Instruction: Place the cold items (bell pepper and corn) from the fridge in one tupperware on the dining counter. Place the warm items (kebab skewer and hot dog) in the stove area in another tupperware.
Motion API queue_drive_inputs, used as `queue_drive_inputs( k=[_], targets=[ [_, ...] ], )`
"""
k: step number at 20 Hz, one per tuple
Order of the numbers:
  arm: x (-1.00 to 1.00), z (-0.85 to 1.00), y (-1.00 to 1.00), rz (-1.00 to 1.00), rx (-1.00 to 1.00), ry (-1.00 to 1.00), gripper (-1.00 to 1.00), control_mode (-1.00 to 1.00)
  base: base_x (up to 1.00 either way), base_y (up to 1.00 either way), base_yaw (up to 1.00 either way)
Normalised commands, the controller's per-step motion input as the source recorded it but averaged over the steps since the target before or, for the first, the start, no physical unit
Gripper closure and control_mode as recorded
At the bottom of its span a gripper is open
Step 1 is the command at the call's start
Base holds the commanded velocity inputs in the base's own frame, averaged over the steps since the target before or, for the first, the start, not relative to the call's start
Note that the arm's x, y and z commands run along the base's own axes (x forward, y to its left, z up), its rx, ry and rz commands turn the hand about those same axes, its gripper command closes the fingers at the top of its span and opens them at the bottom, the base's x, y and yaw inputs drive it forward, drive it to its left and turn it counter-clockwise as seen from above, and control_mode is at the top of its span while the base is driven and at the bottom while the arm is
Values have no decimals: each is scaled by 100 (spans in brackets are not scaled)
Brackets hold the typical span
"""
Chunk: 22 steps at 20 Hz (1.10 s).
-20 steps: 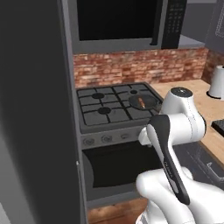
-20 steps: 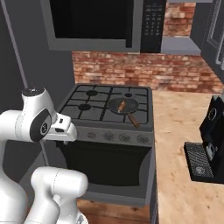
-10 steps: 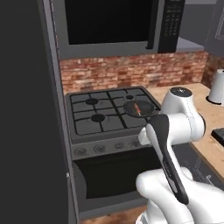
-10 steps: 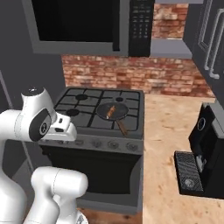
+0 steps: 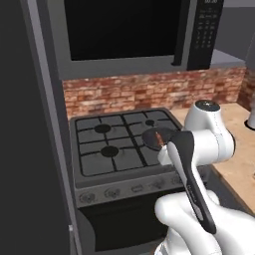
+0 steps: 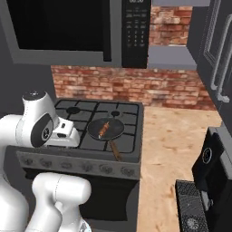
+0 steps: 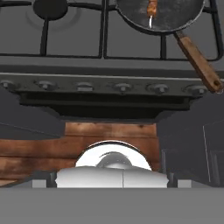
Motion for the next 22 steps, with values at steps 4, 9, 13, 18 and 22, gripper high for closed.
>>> queue_drive_inputs(
  k=[4, 9, 13, 18, 22],
  targets=[
    [0, 0, 0, 0, 0, 0, -100, 100, 72, -19, 0],
    [23, 0, -26, 0, 13, -5, -100, -100, 23, -12, 0],
    [21, 0, -41, 0, 3, -46, -100, -100, 0, 0, 0],
    [32, -6, -33, 0, 0, -15, -100, -100, 0, 0, 0],
    [57, -15, -29, 0, 0, 31, -100, -100, 0, 0, 0]
  ],
)
